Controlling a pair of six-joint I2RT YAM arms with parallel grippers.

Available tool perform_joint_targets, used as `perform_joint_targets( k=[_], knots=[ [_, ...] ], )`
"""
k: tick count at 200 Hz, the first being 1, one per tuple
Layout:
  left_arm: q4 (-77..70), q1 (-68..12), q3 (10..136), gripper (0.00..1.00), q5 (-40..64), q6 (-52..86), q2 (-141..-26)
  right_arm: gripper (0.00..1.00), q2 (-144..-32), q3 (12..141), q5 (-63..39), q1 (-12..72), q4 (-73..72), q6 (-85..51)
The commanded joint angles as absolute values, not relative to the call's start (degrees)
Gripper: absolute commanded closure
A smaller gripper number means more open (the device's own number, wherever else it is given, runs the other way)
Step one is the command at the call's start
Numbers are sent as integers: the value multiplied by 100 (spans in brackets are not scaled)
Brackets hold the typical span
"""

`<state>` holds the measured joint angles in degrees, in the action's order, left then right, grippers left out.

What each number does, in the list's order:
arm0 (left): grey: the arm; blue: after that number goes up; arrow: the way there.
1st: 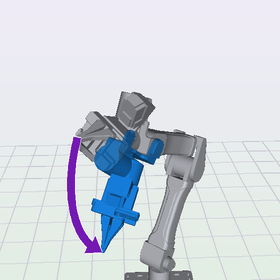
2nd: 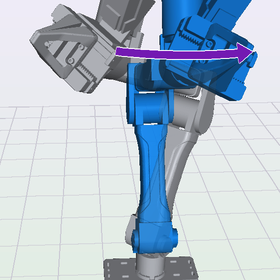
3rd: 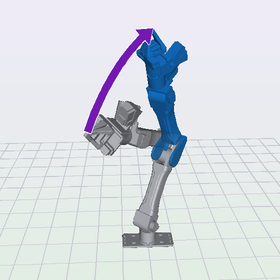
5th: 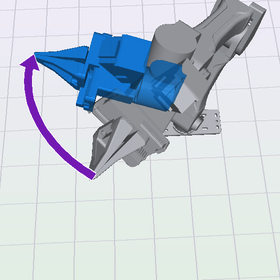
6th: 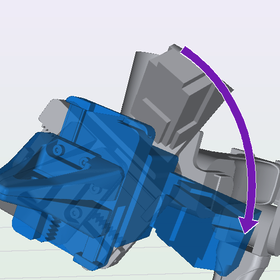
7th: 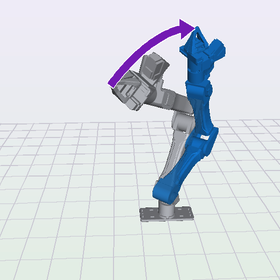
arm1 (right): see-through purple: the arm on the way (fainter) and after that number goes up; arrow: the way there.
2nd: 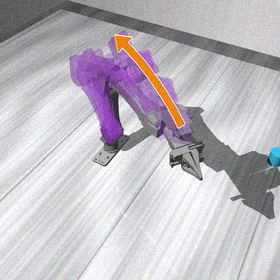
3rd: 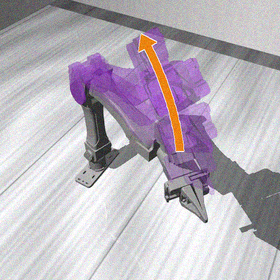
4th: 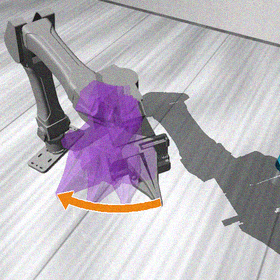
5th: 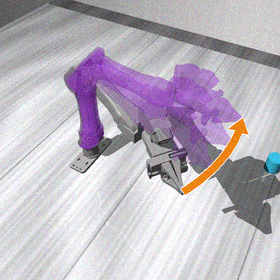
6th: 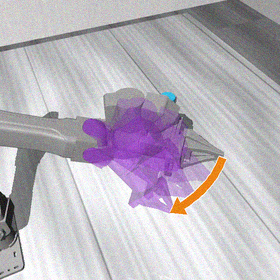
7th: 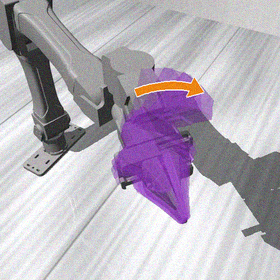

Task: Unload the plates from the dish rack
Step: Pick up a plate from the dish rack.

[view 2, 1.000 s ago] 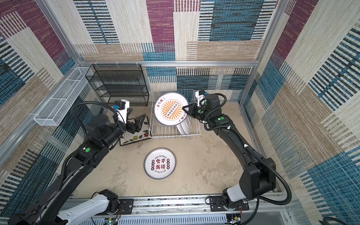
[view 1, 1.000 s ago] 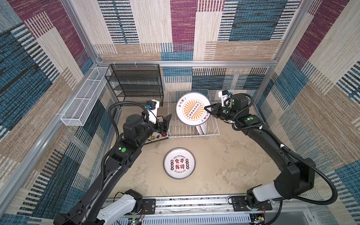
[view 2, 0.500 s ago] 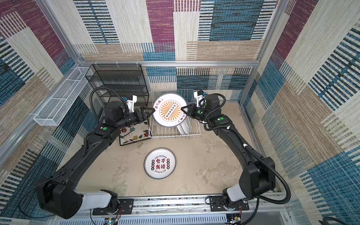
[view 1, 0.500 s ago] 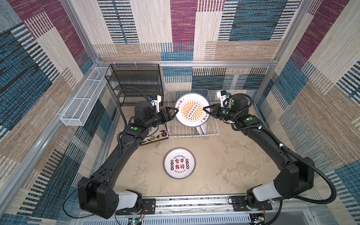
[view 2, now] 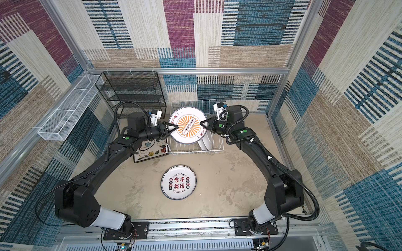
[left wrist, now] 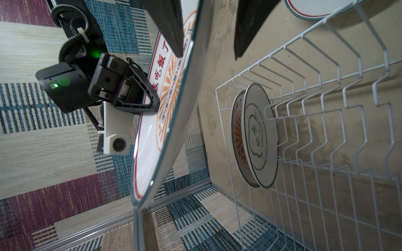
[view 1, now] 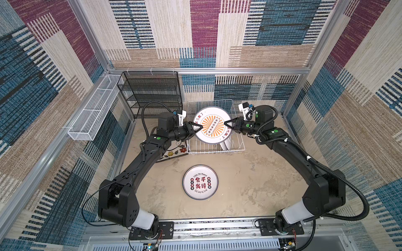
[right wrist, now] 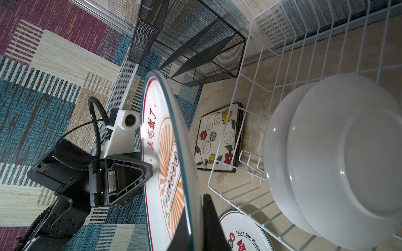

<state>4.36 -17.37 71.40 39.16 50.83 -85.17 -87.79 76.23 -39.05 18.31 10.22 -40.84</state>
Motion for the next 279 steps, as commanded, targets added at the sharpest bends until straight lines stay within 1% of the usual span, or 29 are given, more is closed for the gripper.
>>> perform_joint_targets(
  k=[1, 64, 70, 85, 111, 123, 139, 154, 163, 171, 178, 191, 202, 204, 230, 279],
  knots=[
    [124, -1726, 7213, 68, 4065, 5189, -8568, 100, -8830, 7708, -4172, 1836, 727, -4087],
    [136, -1731, 7229, 96, 4209, 5195, -8637, 100, -8964, 7760, -4351, 1831, 769, -4097],
    [147, -1729, 7225, 100, 4209, 5190, -8635, 100, -8972, 7761, -4355, 1832, 768, -4097],
    [206, -1729, 7250, 100, 4200, 5155, -8617, 99, -8978, 7761, -4352, 1837, 761, -4096],
    [345, -1720, 7284, 100, 4181, 5081, -8545, 86, -8923, 7759, -4252, 1834, 765, -3999],
    [453, -1707, 7287, 100, 4175, 5033, -8466, 78, -8855, 7761, -4112, 1827, 769, -3848],
    [584, -1663, 7255, 100, 4166, 4997, -8319, 67, -8729, 7796, -3874, 1820, 862, -3530],
    [746, -1585, 7197, 100, 4166, 4956, -8153, 53, -8593, 7830, -3638, 1828, 966, -3177],
    [892, -1542, 7170, 100, 4157, 4901, -8040, 48, -8505, 7831, -3499, 1831, 1020, -2932],
    [1037, -1507, 7129, 100, 4149, 4849, -7935, 40, -8420, 7822, -3396, 1827, 1066, -2692],
    [1170, -1464, 7098, 100, 4142, 4805, -7832, 32, -8341, 7801, -3312, 1824, 1113, -2493],
    [1404, -1408, 7010, 100, 4122, 4721, -7625, 21, -8171, 7715, -3171, 1831, 1144, -2022],
    [1603, -1364, 6924, 100, 4121, 4665, -7451, 2, -7988, 7584, -3114, 1830, 1124, -1633],
    [1642, -1356, 6908, 100, 4120, 4653, -7422, 0, -7960, 7554, -3105, 1829, 1116, -1560],
    [2169, -1275, 6703, 100, 4122, 4484, -6988, 0, -7437, 7106, -2981, 1835, 989, -668],
    [3428, -1212, 6244, 100, 4192, 4021, -6223, 0, -6432, 6156, -3269, 1897, 1040, 1207]
  ],
)
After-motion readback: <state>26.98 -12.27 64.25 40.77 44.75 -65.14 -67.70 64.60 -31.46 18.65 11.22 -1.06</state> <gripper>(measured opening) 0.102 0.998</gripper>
